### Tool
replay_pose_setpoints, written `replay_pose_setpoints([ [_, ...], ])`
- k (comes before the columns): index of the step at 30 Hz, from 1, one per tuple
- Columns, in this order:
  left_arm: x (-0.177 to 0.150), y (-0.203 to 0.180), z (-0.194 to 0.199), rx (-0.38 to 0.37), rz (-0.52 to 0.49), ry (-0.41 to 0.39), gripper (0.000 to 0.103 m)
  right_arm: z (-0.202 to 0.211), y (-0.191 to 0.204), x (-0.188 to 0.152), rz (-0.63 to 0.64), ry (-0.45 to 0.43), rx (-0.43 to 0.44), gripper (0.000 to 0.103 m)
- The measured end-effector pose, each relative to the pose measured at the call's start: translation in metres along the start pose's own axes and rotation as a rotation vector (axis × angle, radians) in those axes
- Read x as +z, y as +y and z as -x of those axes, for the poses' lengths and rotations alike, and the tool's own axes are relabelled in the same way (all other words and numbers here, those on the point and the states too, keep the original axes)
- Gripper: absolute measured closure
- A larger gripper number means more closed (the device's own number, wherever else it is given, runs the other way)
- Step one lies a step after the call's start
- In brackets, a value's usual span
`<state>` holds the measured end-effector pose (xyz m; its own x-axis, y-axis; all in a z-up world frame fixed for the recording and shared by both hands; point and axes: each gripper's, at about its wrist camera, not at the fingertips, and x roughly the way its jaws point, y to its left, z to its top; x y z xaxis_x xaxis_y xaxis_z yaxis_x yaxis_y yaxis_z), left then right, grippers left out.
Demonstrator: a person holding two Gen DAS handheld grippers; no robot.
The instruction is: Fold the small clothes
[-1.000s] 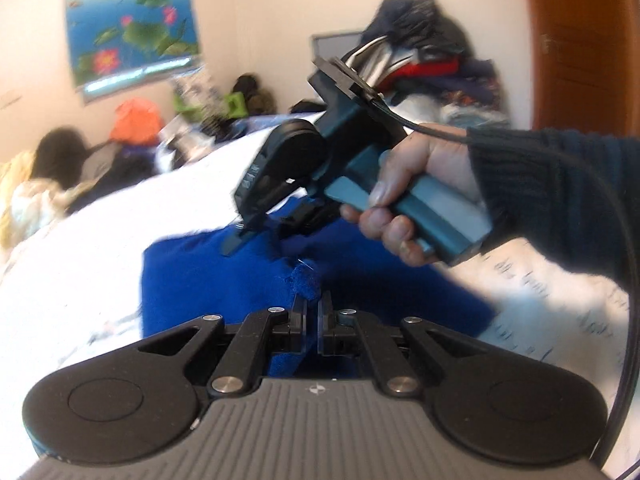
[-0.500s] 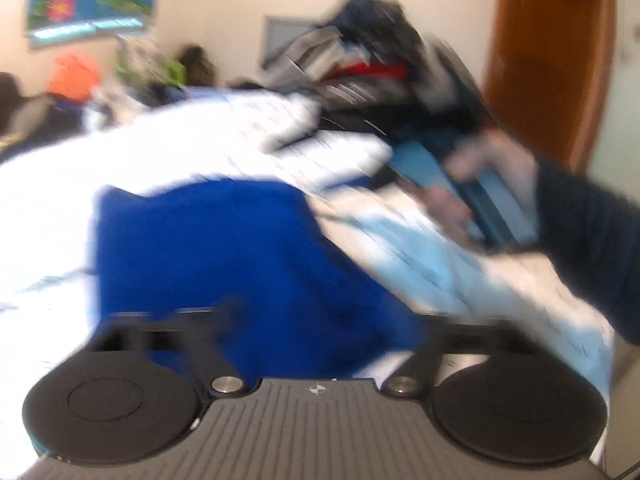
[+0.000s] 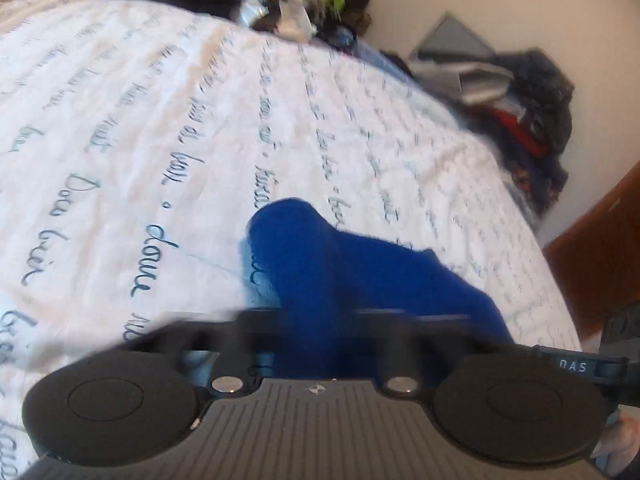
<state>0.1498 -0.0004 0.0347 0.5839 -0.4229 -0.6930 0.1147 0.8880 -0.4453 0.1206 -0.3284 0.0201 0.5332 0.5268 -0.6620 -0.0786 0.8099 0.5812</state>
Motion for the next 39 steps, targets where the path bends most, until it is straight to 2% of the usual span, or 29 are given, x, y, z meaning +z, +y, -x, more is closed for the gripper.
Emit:
replay_pose_setpoints([
  [2, 0.0, -0.005, 0.022, 0.044, -0.059, -0.077, 0.086, 0.007, 0.011, -0.002, 0.036, -0.033, 0.015, 0.081],
  [5, -0.002, -0.015, 0.063, 0.08, -0.171, -0.193, 0.086, 0.018, 0.033, -0.002, 0.043, -0.087, 0.132, 0.082],
  [7, 0.019, -0.017, 0.067, 0.142, -0.207, -0.214, 0.086, 0.01, 0.049, 0.007, 0.031, -0.09, 0.185, 0.082],
  [9, 0.04, -0.006, 0.059, 0.18, -0.223, -0.18, 0.084, -0.013, 0.059, 0.021, -0.004, -0.09, 0.2, 0.073],
  [10, 0.044, 0.0, 0.057, 0.218, -0.227, -0.168, 0.079, -0.026, 0.061, 0.027, -0.017, -0.079, 0.175, 0.055],
  [11, 0.044, 0.006, 0.06, 0.249, -0.219, -0.152, 0.066, -0.035, 0.062, 0.03, -0.027, -0.052, 0.13, 0.044],
  [12, 0.04, 0.013, 0.068, 0.233, -0.202, -0.131, 0.056, -0.037, 0.064, 0.03, -0.029, -0.024, 0.08, 0.033],
  [13, 0.026, 0.023, 0.085, 0.177, -0.184, -0.126, 0.033, -0.034, 0.067, 0.026, -0.008, -0.008, 0.06, 0.033],
  [14, 0.012, 0.03, 0.096, 0.137, -0.171, -0.127, 0.014, -0.027, 0.069, 0.019, 0.024, 0.0, 0.07, 0.033],
  [15, -0.007, 0.037, 0.104, 0.112, -0.149, -0.115, 0.012, -0.017, 0.068, 0.009, 0.054, 0.002, 0.09, 0.033],
  [17, -0.042, 0.048, 0.103, 0.064, -0.077, -0.012, 0.032, -0.002, 0.061, -0.012, 0.069, 0.038, 0.106, 0.033],
  [19, -0.07, 0.055, 0.098, 0.017, 0.007, 0.071, 0.05, 0.002, 0.052, -0.029, 0.046, 0.085, 0.061, 0.033],
  [20, -0.079, 0.051, 0.105, 0.016, 0.005, 0.031, 0.049, 0.001, 0.05, -0.037, 0.044, 0.107, 0.054, 0.033],
  [21, -0.086, 0.049, 0.103, 0.006, 0.007, 0.045, 0.054, -0.001, 0.05, -0.045, 0.05, 0.129, 0.058, 0.035],
  [22, -0.089, 0.046, 0.103, -0.001, 0.011, 0.053, 0.079, 0.001, 0.053, -0.053, 0.074, 0.116, 0.076, 0.041],
  [23, -0.09, 0.044, 0.103, 0.006, 0.009, 0.069, 0.093, -0.001, 0.058, -0.058, 0.098, 0.132, 0.063, 0.058],
  [24, -0.09, 0.043, 0.106, 0.028, -0.005, 0.057, 0.093, -0.003, 0.064, -0.061, 0.136, 0.161, 0.031, 0.092],
  [27, -0.091, 0.041, 0.124, 0.064, -0.086, 0.027, 0.091, 0.007, 0.074, -0.065, 0.185, 0.15, 0.024, 0.092],
  [29, -0.097, 0.036, 0.131, 0.126, -0.186, 0.018, 0.081, 0.01, 0.069, -0.072, 0.186, 0.153, 0.013, 0.088],
  [30, -0.101, 0.034, 0.135, 0.144, -0.231, 0.006, 0.08, 0.01, 0.065, -0.075, 0.175, 0.148, 0.024, 0.084],
  [31, -0.104, 0.03, 0.141, 0.166, -0.267, -0.029, 0.067, 0.012, 0.06, -0.072, 0.142, 0.145, 0.047, 0.076],
  [32, -0.106, 0.026, 0.149, 0.176, -0.29, -0.068, 0.047, 0.015, 0.058, -0.067, 0.099, 0.142, 0.052, 0.072],
  [33, -0.107, 0.02, 0.155, 0.169, -0.308, -0.109, 0.036, 0.021, 0.057, -0.059, 0.059, 0.111, 0.057, 0.066],
  [34, -0.107, 0.013, 0.16, 0.144, -0.327, -0.15, 0.019, 0.028, 0.058, -0.048, 0.03, 0.053, 0.085, 0.056],
  [35, -0.107, 0.003, 0.163, 0.114, -0.355, -0.188, 0.014, 0.032, 0.059, -0.037, 0.018, -0.004, 0.124, 0.049],
  [36, -0.105, -0.007, 0.159, 0.101, -0.385, -0.203, 0.015, 0.032, 0.062, -0.024, 0.009, -0.042, 0.155, 0.031],
  [37, -0.104, -0.014, 0.153, 0.095, -0.409, -0.198, 0.017, 0.025, 0.063, -0.01, -0.004, -0.051, 0.168, 0.026],
  [39, -0.104, -0.024, 0.132, 0.069, -0.439, -0.165, 0.018, 0.003, 0.069, 0.016, -0.032, -0.019, 0.142, 0.026],
])
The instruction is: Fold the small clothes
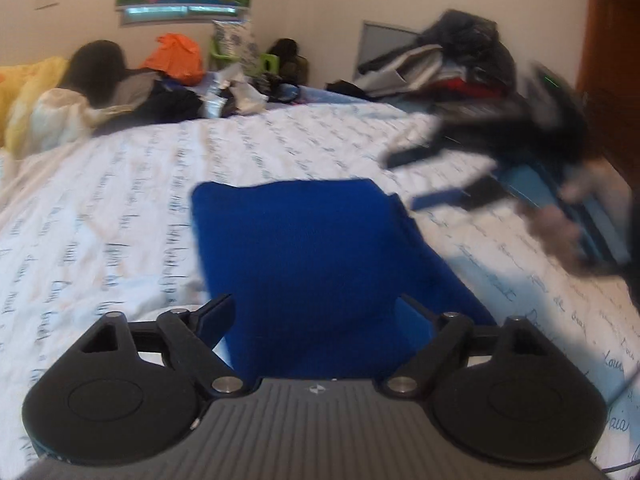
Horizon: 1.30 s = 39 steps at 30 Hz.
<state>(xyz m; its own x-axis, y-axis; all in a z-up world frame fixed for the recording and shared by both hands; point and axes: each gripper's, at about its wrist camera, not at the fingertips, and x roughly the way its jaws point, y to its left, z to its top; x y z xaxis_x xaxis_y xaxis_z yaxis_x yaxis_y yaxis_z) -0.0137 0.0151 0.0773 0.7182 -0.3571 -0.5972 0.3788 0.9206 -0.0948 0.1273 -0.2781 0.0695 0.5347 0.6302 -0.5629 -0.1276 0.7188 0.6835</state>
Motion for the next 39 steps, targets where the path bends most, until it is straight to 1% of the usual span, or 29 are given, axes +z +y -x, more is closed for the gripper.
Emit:
replay_pose_setpoints([
  [1, -0.003, -0.002, -0.012, -0.009, -0.007, 0.017, 0.018, -0.014, 0.002, 0.01, 0.01, 0.02, -0.035, 0.028],
  [3, -0.012, -0.006, -0.037, 0.013, -0.02, 0.075, 0.022, -0.045, 0.005, 0.024, 0.043, 0.049, -0.178, 0.028],
  [4, -0.017, -0.007, -0.046, 0.018, -0.02, 0.102, 0.023, -0.058, 0.005, 0.026, 0.059, 0.069, -0.22, 0.056],
  [5, -0.024, -0.008, -0.05, 0.024, -0.031, 0.1, 0.021, -0.068, 0.007, 0.025, 0.1, 0.096, -0.221, 0.085],
  [6, -0.029, -0.011, -0.049, 0.029, -0.056, 0.077, 0.02, -0.068, 0.016, 0.024, 0.14, 0.09, -0.224, 0.096],
  [8, -0.035, -0.013, -0.049, 0.024, -0.067, 0.074, 0.017, -0.052, 0.036, 0.016, 0.301, -0.003, -0.183, 0.096],
  [9, -0.037, -0.013, -0.05, 0.023, -0.073, 0.066, 0.017, -0.054, 0.03, 0.013, 0.332, 0.002, -0.231, 0.096],
  [10, -0.037, -0.013, -0.05, 0.023, -0.083, 0.062, 0.016, -0.066, 0.012, 0.013, 0.3, 0.058, -0.291, 0.095],
  [11, -0.036, -0.013, -0.049, 0.029, -0.082, 0.062, 0.018, -0.07, -0.003, 0.011, 0.247, 0.072, -0.272, 0.093],
  [12, -0.034, -0.012, -0.044, 0.032, -0.076, 0.059, 0.02, -0.06, -0.009, 0.01, 0.206, 0.037, -0.231, 0.088],
  [14, -0.033, -0.006, -0.027, 0.039, -0.067, 0.024, 0.019, -0.034, -0.006, 0.006, 0.152, -0.007, -0.233, 0.085],
  [15, -0.035, -0.006, -0.018, 0.051, -0.085, 0.005, 0.018, -0.017, 0.0, 0.001, 0.146, -0.044, -0.22, 0.083],
  [16, -0.038, -0.006, -0.012, 0.059, -0.118, -0.002, 0.018, -0.001, 0.004, -0.006, 0.14, -0.077, -0.182, 0.075],
  [17, -0.042, -0.006, -0.007, 0.068, -0.153, 0.005, 0.017, 0.011, 0.007, -0.015, 0.141, -0.065, -0.118, 0.068],
  [18, -0.045, -0.006, -0.005, 0.084, -0.181, 0.014, 0.018, 0.016, 0.009, -0.023, 0.142, -0.015, -0.074, 0.051],
  [19, -0.048, -0.005, -0.003, 0.101, -0.202, 0.019, 0.018, 0.016, 0.013, -0.031, 0.137, 0.036, -0.049, 0.047],
  [21, -0.052, 0.0, -0.007, 0.115, -0.209, 0.037, 0.018, 0.013, 0.017, -0.045, 0.131, 0.099, -0.045, 0.047],
  [23, -0.053, 0.006, -0.012, 0.13, -0.184, 0.056, 0.023, 0.007, 0.015, -0.054, 0.13, 0.126, -0.068, 0.047],
  [26, -0.053, 0.009, -0.02, 0.131, -0.141, 0.071, 0.026, -0.011, 0.002, -0.062, 0.108, 0.171, -0.087, 0.049],
  [27, -0.054, 0.01, -0.022, 0.13, -0.131, 0.079, 0.027, -0.015, 0.001, -0.065, 0.123, 0.172, -0.085, 0.063],
  [28, -0.054, 0.011, -0.022, 0.129, -0.12, 0.085, 0.027, -0.017, 0.002, -0.066, 0.146, 0.169, -0.111, 0.096],
  [29, -0.054, 0.012, -0.018, 0.131, -0.113, 0.087, 0.027, -0.014, 0.003, -0.064, 0.152, 0.18, -0.101, 0.097],
  [30, -0.053, 0.013, -0.014, 0.133, -0.118, 0.082, 0.027, -0.005, 0.006, -0.063, 0.154, 0.164, -0.068, 0.098],
  [31, -0.054, 0.015, -0.01, 0.134, -0.121, 0.073, 0.027, 0.007, 0.009, -0.062, 0.172, 0.134, -0.063, 0.098],
  [32, -0.056, 0.018, -0.006, 0.127, -0.111, 0.071, 0.027, 0.015, 0.008, -0.065, 0.196, 0.11, -0.09, 0.098],
  [34, -0.058, 0.025, -0.005, 0.101, -0.067, 0.093, 0.027, 0.004, -0.015, -0.074, 0.168, 0.166, -0.147, 0.098],
  [35, -0.057, 0.029, -0.003, 0.086, -0.038, 0.1, 0.027, 0.008, -0.021, -0.077, 0.137, 0.133, -0.1, 0.098],
  [38, -0.048, 0.048, 0.007, 0.001, 0.116, 0.099, 0.025, 0.024, -0.02, -0.071, 0.027, 0.086, -0.055, 0.086],
  [39, -0.044, 0.054, 0.007, -0.028, 0.175, 0.094, 0.024, 0.03, -0.019, -0.068, 0.013, 0.048, -0.025, 0.073],
])
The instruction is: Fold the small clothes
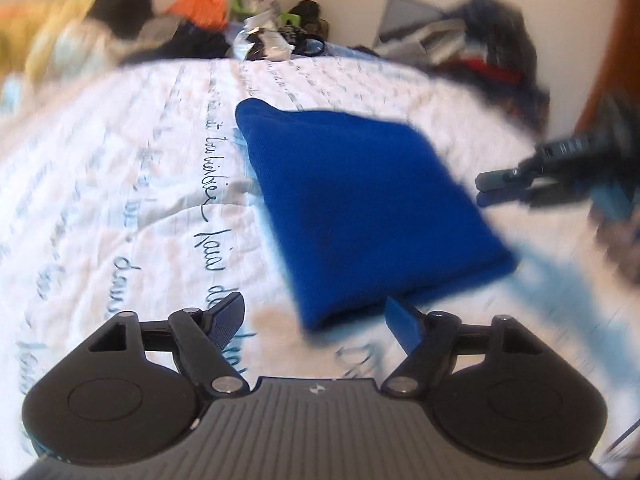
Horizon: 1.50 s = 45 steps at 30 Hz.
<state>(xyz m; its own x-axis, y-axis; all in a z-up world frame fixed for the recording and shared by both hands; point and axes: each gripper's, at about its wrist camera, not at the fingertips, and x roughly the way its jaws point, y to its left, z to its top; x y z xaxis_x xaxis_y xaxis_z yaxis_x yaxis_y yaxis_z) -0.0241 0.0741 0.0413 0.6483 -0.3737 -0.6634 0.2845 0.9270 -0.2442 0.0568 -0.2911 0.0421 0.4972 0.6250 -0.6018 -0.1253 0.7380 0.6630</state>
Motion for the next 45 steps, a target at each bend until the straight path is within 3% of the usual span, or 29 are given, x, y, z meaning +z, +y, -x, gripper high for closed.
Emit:
replay_pose_setpoints([
  [1, 0.007, 0.005, -0.003, -0.028, 0.064, -0.003, 0.022, 0.005, 0.002, 0.004, 0.0, -0.047, 0.013, 0.058],
  [2, 0.013, 0.009, -0.008, -0.041, 0.107, 0.002, 0.024, 0.007, 0.005, 0.01, 0.009, -0.092, 0.005, 0.053],
  [5, 0.03, 0.004, -0.031, -0.028, 0.156, 0.033, 0.027, -0.012, 0.036, 0.035, 0.113, -0.119, -0.035, 0.052],
  [7, 0.035, -0.008, -0.047, 0.041, 0.116, 0.08, 0.028, -0.033, 0.064, 0.047, 0.22, -0.099, -0.026, 0.052],
  [9, 0.034, -0.022, -0.054, 0.077, 0.052, 0.081, 0.027, -0.067, 0.086, 0.052, 0.365, -0.045, -0.124, 0.045],
  [11, 0.031, -0.03, -0.057, 0.09, 0.023, 0.084, 0.024, -0.11, 0.076, 0.052, 0.449, 0.05, -0.326, 0.045],
  [12, 0.029, -0.033, -0.058, 0.095, 0.014, 0.08, 0.023, -0.116, 0.065, 0.049, 0.497, 0.005, -0.335, 0.042],
  [14, 0.026, -0.036, -0.057, 0.102, 0.001, 0.073, 0.022, -0.11, 0.051, 0.06, 0.417, 0.001, -0.293, 0.041],
  [16, 0.022, -0.035, -0.055, 0.098, -0.004, 0.067, 0.021, -0.099, 0.056, 0.07, 0.339, 0.008, -0.327, 0.044],
  [17, 0.021, -0.035, -0.054, 0.096, -0.007, 0.064, 0.02, -0.091, 0.065, 0.068, 0.346, -0.026, -0.36, 0.043],
  [19, 0.02, -0.035, -0.054, 0.091, -0.012, 0.061, 0.018, -0.077, 0.088, 0.056, 0.409, -0.087, -0.307, 0.041],
  [21, 0.025, -0.036, -0.061, 0.093, -0.024, 0.068, 0.018, -0.087, 0.1, 0.044, 0.476, -0.06, -0.27, 0.041],
  [23, 0.025, -0.037, -0.061, 0.095, -0.028, 0.071, 0.017, -0.12, 0.077, 0.044, 0.49, 0.027, -0.352, 0.041],
  [24, 0.024, -0.036, -0.061, 0.095, -0.028, 0.07, 0.017, -0.124, 0.069, 0.04, 0.537, -0.025, -0.363, 0.035],
  [28, 0.021, -0.032, -0.054, 0.098, -0.006, 0.073, 0.017, -0.1, 0.076, 0.054, 0.418, -0.012, -0.347, 0.034],
  [30, 0.02, -0.031, -0.052, 0.096, -0.005, 0.071, 0.017, -0.078, 0.092, 0.035, 0.46, -0.077, -0.282, 0.033],
  [32, 0.02, -0.033, -0.053, 0.103, -0.019, 0.072, 0.016, -0.074, 0.102, 0.013, 0.501, -0.058, -0.213, 0.033],
  [34, 0.02, -0.034, -0.053, 0.108, -0.03, 0.076, 0.016, -0.096, 0.088, -0.007, 0.557, 0.04, -0.231, 0.032],
  [36, 0.022, -0.031, -0.049, 0.108, -0.02, 0.083, 0.02, -0.096, 0.081, -0.021, 0.655, -0.016, -0.225, 0.032],
  [38, 0.022, -0.019, -0.036, 0.074, 0.042, 0.083, 0.022, -0.08, 0.089, -0.013, 0.534, 0.014, -0.235, 0.032],
  [40, 0.02, -0.001, -0.026, 0.015, 0.143, 0.092, 0.022, -0.047, 0.091, -0.012, 0.448, -0.011, -0.171, 0.032],
  [43, 0.019, 0.018, -0.024, -0.057, 0.27, 0.107, 0.023, -0.019, 0.068, -0.01, 0.295, 0.009, -0.143, 0.03],
  [45, 0.024, 0.019, -0.03, -0.098, 0.298, 0.129, 0.031, -0.017, 0.048, -0.012, 0.216, 0.06, -0.14, 0.03],
])
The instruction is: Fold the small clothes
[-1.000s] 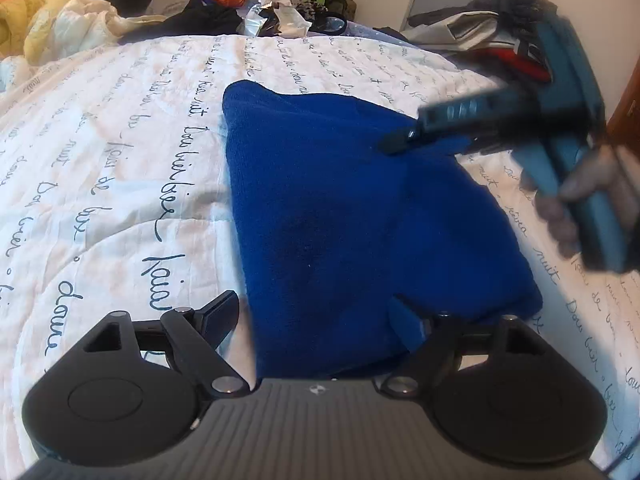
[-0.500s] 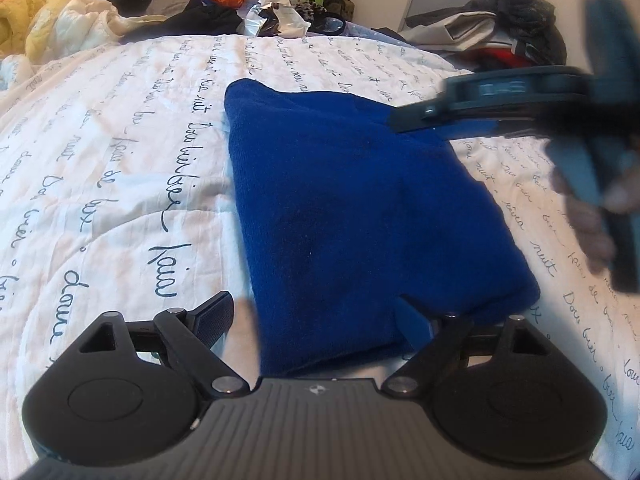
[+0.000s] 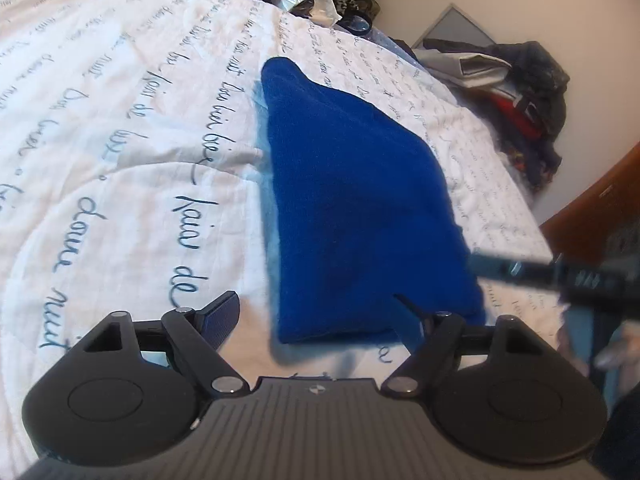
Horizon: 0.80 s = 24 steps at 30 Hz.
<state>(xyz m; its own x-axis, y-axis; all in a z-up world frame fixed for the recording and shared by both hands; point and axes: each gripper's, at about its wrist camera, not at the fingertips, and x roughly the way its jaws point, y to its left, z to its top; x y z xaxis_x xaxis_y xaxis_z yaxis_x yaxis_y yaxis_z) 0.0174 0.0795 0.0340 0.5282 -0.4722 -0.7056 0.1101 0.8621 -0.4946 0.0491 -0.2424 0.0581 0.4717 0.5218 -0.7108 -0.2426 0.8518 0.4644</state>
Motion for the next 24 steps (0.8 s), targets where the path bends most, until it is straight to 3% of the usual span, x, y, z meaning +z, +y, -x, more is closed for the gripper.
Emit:
replay_pose_setpoints([
  [2, 0.004, -0.004, -0.01, -0.027, 0.004, 0.054, 0.073, -0.011, -0.009, -0.01, -0.001, 0.053, -0.038, 0.03],
  [3, 0.006, -0.008, -0.015, -0.005, -0.015, 0.069, 0.081, -0.012, -0.007, -0.013, 0.026, 0.041, -0.052, 0.032],
  [4, 0.007, -0.012, -0.017, 0.023, -0.042, 0.069, 0.088, -0.014, -0.005, -0.017, 0.049, 0.039, -0.061, 0.038],
  [6, 0.012, -0.015, -0.011, 0.044, -0.07, 0.067, 0.09, -0.016, 0.0, -0.016, 0.063, 0.056, -0.064, 0.088],
  [8, 0.012, -0.015, -0.002, 0.068, -0.121, 0.053, 0.09, -0.012, 0.005, -0.017, 0.093, 0.054, -0.054, 0.088],
  [9, 0.01, -0.014, -0.001, 0.082, -0.144, 0.066, 0.089, -0.013, 0.007, -0.019, 0.119, 0.06, -0.071, 0.088],
  [13, 0.001, -0.012, 0.004, 0.164, -0.2, 0.061, 0.065, -0.016, 0.006, -0.026, 0.172, 0.056, -0.08, 0.084],
  [14, 0.001, -0.018, 0.012, 0.189, -0.217, 0.028, 0.053, -0.014, 0.005, -0.02, 0.148, 0.066, -0.075, 0.076],
  [15, 0.001, -0.026, 0.02, 0.199, -0.255, -0.023, 0.049, -0.007, 0.002, -0.013, 0.116, 0.045, -0.067, 0.067],
  [16, 0.0, -0.036, 0.026, 0.198, -0.302, -0.079, 0.038, 0.005, -0.001, -0.006, 0.085, -0.012, -0.055, 0.063],
  [17, 0.002, -0.05, 0.028, 0.194, -0.344, -0.128, 0.027, 0.012, -0.001, 0.004, 0.062, -0.073, -0.043, 0.052],
  [18, 0.003, -0.061, 0.026, 0.183, -0.376, -0.156, 0.024, 0.015, 0.0, 0.015, 0.052, -0.122, -0.035, 0.038],
  [19, 0.005, -0.072, 0.021, 0.158, -0.417, -0.171, 0.022, 0.011, 0.004, 0.03, 0.06, -0.152, -0.034, 0.034],
  [21, 0.008, -0.094, -0.006, 0.13, -0.485, -0.151, 0.022, -0.011, 0.014, 0.059, 0.089, -0.153, -0.042, 0.033],
  [24, 0.005, -0.098, -0.057, 0.2, -0.545, -0.054, 0.025, -0.065, 0.028, 0.092, 0.18, -0.095, -0.115, 0.035],
])
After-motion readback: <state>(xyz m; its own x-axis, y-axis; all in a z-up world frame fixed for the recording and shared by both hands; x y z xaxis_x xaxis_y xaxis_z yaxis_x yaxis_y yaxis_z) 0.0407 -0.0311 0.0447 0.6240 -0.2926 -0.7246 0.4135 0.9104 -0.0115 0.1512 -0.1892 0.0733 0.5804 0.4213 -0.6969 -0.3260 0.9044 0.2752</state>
